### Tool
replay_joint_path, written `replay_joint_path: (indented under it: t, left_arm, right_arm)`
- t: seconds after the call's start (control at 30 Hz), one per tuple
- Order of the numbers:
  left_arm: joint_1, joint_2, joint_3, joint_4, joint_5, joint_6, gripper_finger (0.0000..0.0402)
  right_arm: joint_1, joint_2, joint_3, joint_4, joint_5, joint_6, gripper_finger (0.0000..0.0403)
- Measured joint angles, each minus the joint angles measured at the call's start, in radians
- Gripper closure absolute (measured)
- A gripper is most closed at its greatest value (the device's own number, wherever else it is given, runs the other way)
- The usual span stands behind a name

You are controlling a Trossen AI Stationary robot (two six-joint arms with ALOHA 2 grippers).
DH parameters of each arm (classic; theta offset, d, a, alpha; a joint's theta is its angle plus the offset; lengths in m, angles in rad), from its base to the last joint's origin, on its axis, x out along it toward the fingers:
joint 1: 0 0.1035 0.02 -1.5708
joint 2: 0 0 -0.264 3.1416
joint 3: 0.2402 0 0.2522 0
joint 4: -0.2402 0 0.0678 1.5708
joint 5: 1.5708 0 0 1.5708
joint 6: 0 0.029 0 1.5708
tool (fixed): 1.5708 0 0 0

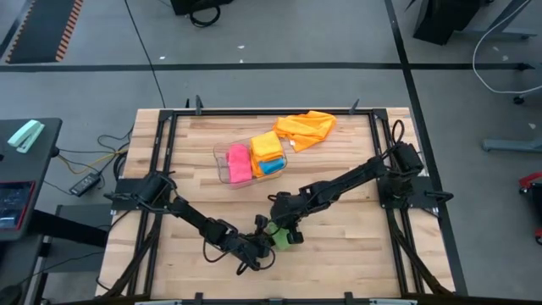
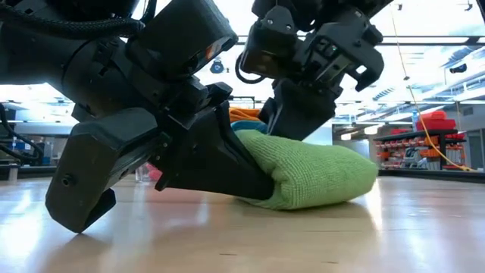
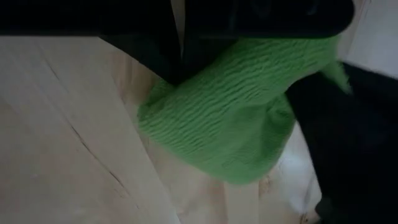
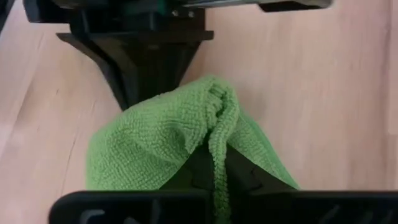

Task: Fold microfiber towels
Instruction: Fold the green microfiber cloth

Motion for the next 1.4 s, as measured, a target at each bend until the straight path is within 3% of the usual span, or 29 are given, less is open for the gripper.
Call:
replay_joint_path:
  t: [0.33,0.5,0.63,0.77,0.87,1.13,1.4]
  left_arm:
    - [-0.031,-0.009,0.000,-0.013,0.000,0.047,0.0393]
    - [-0.070,-0.071,-0.002,-0.116,-0.003,0.096,0.0382]
    - [-0.074,-0.130,0.003,-0.091,-0.035,0.021,0.0372]
    - [-0.032,-0.134,0.000,-0.095,-0.119,-0.156,0.0369]
    - [-0.001,-0.125,0.001,-0.091,-0.114,-0.256,0.0354]
    - [0.024,-0.123,0.002,-0.120,-0.028,-0.299,0.0291]
    - [0.036,-0.123,0.002,-0.215,-0.024,-0.346,0.0289]
  right_arm:
    - [-0.009,0.007,-0.034,0.048,0.069,-0.009,0.0290]
    - [-0.009,0.007,-0.058,0.089,0.085,0.008,0.0248]
    - [-0.002,0.007,-0.058,0.090,0.089,0.016,0.0228]
    - [0.005,0.007,-0.059,0.091,0.102,0.035,0.0213]
    - [0.018,0.007,-0.059,0.091,0.125,0.047,0.0199]
    - [0.034,0.008,-0.059,0.090,0.161,0.095,0.0154]
    - [0.037,0.008,0.032,-0.057,0.160,0.099,0.0132]
